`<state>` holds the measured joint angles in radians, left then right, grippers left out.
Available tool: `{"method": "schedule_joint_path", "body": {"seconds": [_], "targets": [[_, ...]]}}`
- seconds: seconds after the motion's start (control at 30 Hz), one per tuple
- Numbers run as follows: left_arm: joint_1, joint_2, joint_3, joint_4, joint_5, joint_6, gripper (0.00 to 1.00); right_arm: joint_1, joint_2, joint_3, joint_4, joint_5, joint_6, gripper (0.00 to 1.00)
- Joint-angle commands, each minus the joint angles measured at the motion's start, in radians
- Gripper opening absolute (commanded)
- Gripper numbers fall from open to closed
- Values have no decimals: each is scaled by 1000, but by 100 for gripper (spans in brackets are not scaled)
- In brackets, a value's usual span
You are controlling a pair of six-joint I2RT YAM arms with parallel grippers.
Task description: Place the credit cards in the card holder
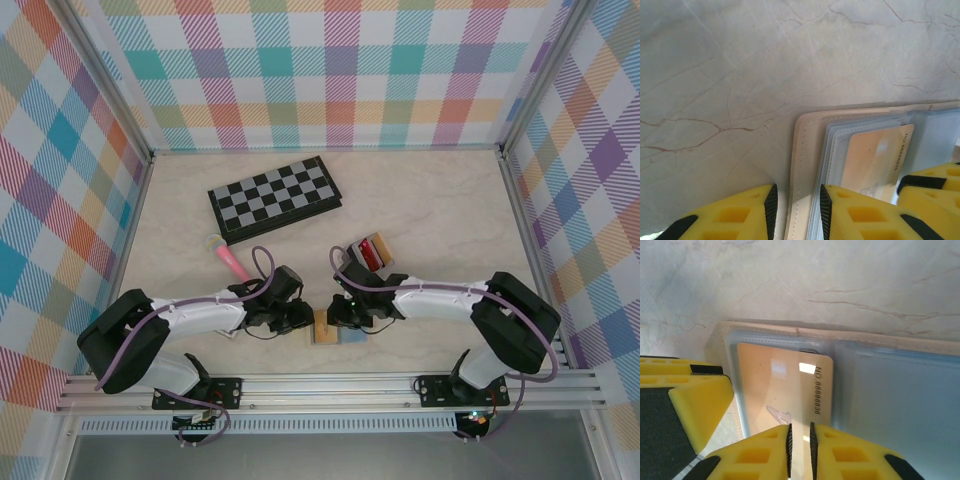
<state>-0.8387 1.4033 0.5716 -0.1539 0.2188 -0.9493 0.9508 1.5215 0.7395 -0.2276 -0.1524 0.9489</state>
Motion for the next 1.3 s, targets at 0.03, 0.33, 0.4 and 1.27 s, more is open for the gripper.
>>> {"method": "schedule_joint_path", "body": {"seconds": [0.03, 0.33, 0.4, 1.27], "targets": [[-20, 21, 1, 2, 12, 19, 30, 9, -12, 16, -94, 46, -18, 22], [-20, 19, 4, 5, 17, 19, 30, 21, 79, 40, 21, -42, -16, 14], [-19, 19, 5, 8, 18, 18, 30, 26, 89, 53, 31, -47, -23, 11], [29, 79, 318, -172, -98, 75, 48, -369, -193, 354, -568, 289, -522, 49]]}}
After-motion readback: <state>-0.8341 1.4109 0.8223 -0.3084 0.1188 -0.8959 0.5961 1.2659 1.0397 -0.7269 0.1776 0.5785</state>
